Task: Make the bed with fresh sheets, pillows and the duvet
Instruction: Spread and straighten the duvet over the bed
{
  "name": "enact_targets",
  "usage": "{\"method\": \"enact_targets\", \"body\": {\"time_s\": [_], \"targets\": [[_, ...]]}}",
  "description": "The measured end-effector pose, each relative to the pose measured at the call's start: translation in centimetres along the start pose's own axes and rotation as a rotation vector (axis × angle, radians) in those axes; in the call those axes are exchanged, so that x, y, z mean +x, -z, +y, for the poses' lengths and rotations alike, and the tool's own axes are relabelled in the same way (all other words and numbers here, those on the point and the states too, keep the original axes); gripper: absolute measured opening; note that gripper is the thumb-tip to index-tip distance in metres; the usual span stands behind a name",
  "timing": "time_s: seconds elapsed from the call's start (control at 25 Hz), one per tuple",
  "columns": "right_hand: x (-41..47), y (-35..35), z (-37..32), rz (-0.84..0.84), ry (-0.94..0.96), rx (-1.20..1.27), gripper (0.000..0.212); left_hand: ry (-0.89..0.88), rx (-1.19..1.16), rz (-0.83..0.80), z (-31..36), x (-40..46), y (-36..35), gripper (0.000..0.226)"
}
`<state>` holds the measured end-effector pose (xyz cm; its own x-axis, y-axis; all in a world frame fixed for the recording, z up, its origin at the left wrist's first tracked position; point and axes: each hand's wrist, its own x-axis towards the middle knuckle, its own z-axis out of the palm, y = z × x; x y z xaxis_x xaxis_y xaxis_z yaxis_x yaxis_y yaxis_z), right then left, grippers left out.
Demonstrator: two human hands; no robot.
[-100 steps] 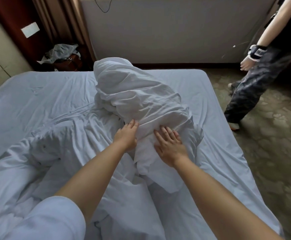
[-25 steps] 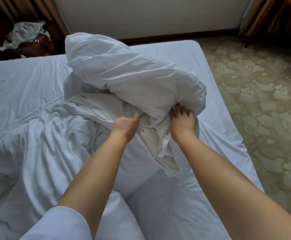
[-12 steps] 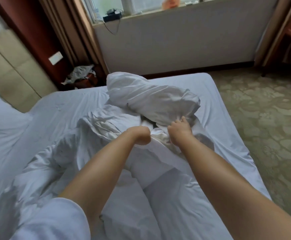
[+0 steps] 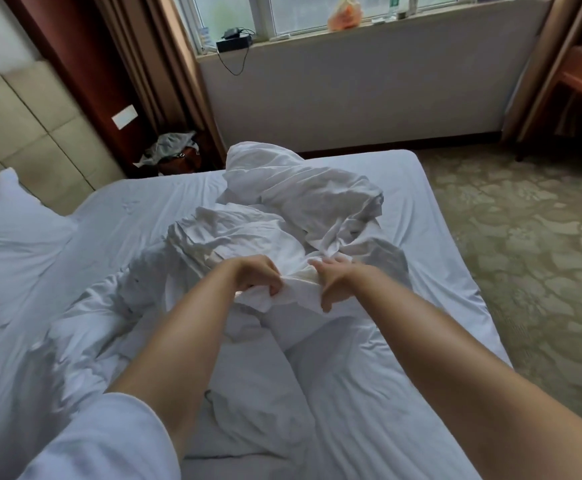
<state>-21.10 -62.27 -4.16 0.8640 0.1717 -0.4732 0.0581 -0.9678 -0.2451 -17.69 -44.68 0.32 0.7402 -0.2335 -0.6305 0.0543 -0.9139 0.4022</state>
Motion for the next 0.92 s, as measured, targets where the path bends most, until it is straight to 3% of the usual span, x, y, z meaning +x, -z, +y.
{"method": "enact_targets", "body": {"time_s": [0.04, 0.12, 0.2, 0.24, 0.32, 0.4, 0.44, 0.52, 0.64, 0.72, 0.84, 0.92], "targets": [[0.0, -0.5, -0.9, 0.092, 0.009, -0.083, 0.085, -0.018, -0.059, -0.037, 0.0, 0.1, -0.1, 0.027], [0.1, -0.7, -2.4, 0.217, 0.001, -0.173, 0.066, -0.041, -0.179, -0.072, -0.6, 0.2, -0.1, 0.034], [0.0, -0.5, -3.0, 0.218, -0.108, -0.198, 0.049, -0.102, -0.185, 0.040, -2.5, 0.6, 0.2, 0.032], [-0.1, -0.3, -2.9, 0.237, -0.167, -0.189, 0.047, -0.139, -0.137, 0.134, -3.6, 1.1, 0.4, 0.039], [-0.5, 0.4, -2.6, 0.306, -0.258, -0.148, 0.050, -0.147, 0.110, 0.288, -5.5, 1.9, 0.3, 0.075], [-1.2, 1.6, -2.2, 0.358, -0.281, -0.177, 0.054, -0.076, 0.401, 0.323, -6.1, 2.0, 0.8, 0.109], [-1.8, 2.3, -2.2, 0.338, -0.267, -0.190, 0.051, -0.064, 0.488, 0.337, -5.9, 1.9, 1.3, 0.111], [-3.3, 3.1, -2.5, 0.238, -0.258, -0.179, 0.044, -0.090, 0.593, 0.381, -5.3, 2.3, 1.9, 0.092], [-5.1, 2.9, -2.8, 0.093, -0.272, -0.106, 0.044, -0.223, 0.717, 0.430, -5.0, 3.6, 1.8, 0.044], [-5.4, 2.3, -3.1, 0.037, -0.263, -0.169, 0.045, -0.282, 0.555, 0.474, -5.3, 3.9, 1.2, 0.023], [-3.9, 1.6, -3.6, 0.073, -0.185, -0.086, 0.064, -0.315, 0.336, 0.564, -4.0, 2.9, 0.9, 0.009], [-2.6, 1.1, -4.3, 0.115, -0.128, 0.002, 0.075, -0.339, 0.300, 0.582, -1.7, 1.8, 0.1, 0.017]]}}
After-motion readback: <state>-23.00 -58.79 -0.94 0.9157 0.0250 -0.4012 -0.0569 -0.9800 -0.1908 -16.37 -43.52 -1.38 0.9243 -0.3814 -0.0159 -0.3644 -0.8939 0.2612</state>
